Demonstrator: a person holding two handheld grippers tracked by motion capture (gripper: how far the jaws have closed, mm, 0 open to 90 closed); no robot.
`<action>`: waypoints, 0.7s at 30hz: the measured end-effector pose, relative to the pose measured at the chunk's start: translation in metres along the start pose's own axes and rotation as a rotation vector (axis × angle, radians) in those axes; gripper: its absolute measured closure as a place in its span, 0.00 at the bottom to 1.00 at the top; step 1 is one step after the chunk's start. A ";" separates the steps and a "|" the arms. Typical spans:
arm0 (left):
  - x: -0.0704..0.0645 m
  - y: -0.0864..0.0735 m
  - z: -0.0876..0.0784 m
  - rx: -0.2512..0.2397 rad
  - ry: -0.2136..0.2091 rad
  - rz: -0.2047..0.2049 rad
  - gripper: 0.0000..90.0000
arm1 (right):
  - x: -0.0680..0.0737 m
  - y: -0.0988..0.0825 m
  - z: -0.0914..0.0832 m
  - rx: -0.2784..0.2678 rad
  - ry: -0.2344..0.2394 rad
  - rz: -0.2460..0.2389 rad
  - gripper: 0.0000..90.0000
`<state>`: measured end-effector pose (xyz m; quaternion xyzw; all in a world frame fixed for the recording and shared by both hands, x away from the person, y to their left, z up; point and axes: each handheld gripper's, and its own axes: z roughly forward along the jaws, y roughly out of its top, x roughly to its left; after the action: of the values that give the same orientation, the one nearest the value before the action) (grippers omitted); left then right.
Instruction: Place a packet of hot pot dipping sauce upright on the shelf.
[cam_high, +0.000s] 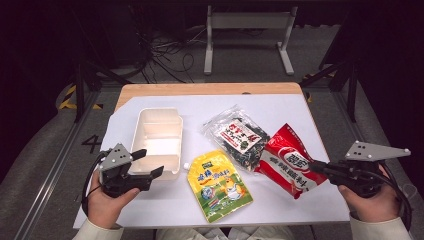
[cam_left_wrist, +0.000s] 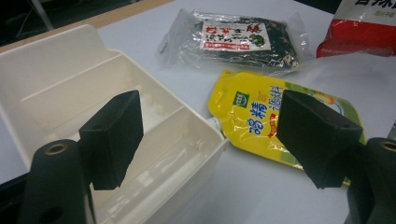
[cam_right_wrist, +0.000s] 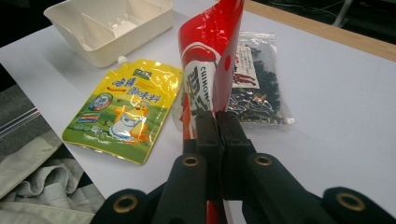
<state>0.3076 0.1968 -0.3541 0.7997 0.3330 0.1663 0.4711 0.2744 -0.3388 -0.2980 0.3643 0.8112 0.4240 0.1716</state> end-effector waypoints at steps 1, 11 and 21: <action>-0.001 0.001 0.002 -0.007 -0.012 0.000 0.27 | 0.001 0.002 0.001 0.000 0.002 -0.006 0.98; -0.016 0.012 0.022 -0.064 -0.096 0.030 0.28 | 0.011 0.024 0.016 0.001 0.056 -0.056 0.98; -0.029 0.019 0.041 -0.094 -0.153 0.043 0.27 | 0.028 0.047 0.031 0.003 0.107 -0.115 0.98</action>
<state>0.3177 0.1438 -0.3570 0.7940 0.2704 0.1304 0.5286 0.2947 -0.2831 -0.2771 0.2943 0.8395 0.4309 0.1515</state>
